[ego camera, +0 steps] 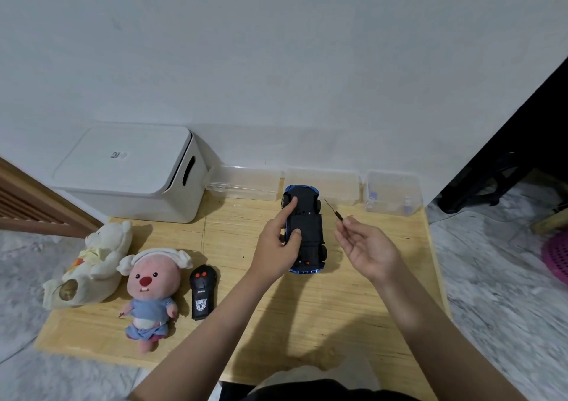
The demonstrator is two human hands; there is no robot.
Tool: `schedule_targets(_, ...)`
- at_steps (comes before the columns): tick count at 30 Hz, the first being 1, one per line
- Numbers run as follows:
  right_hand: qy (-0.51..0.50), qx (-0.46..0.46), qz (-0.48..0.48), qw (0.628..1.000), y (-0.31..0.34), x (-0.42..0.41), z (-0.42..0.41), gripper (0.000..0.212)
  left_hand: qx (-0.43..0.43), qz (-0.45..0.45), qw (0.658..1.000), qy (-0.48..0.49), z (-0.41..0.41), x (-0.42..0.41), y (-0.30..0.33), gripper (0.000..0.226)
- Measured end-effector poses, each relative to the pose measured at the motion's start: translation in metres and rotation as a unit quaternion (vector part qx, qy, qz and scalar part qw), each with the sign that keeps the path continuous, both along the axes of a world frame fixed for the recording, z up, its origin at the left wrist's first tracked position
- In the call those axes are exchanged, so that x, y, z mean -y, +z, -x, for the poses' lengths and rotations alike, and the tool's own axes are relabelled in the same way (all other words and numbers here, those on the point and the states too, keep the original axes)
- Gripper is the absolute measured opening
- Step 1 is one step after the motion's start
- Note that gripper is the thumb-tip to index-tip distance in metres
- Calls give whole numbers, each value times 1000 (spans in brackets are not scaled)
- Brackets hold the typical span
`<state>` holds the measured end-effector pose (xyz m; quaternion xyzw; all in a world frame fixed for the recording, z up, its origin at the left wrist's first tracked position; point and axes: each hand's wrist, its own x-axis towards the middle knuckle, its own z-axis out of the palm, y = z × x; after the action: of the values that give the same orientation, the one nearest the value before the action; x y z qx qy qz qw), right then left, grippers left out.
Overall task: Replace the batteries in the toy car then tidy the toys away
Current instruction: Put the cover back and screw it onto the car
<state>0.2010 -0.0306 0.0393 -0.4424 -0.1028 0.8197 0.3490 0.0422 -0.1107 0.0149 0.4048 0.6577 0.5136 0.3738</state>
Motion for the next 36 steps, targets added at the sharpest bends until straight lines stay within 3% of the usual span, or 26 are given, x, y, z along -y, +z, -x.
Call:
schedule_targets(3, 27, 8, -22, 999, -16, 6, 7, 19, -75, 28, 997, -1, 4, 1, -7, 63)
schedule_targets(8, 77, 96, -45, 991, -27, 12, 15, 12, -210, 126, 969, -15, 5, 1, -5, 69)
schedule_targets(15, 72, 91, 25, 993, -36, 13, 13, 11, -454, 258, 851, -65, -4, -4, -5, 68)
schedule_targets(18, 60, 86, 45, 994, -39, 13, 7, 11, -491, 286, 818, -87, -8, -6, -11, 68)
schedule_targets(25, 44, 92, 53, 993, -44, 13, -1, 10, -506, 341, 779, -144, -13, -11, -20, 79)
schedule_targets(29, 45, 95, 56, 993, -48, 14, -3, 10, -507, 315, 792, -128, -11, -11, -22, 89)
schedule_targets(33, 44, 95, 65, 992, -50, 16, -1, 10, -439, 286, 845, -105, -2, -6, -23, 77)
schedule_targets(36, 41, 95, 64, 993, -52, 16, -1, 10, -363, 293, 872, -146, 13, -8, -23, 74)
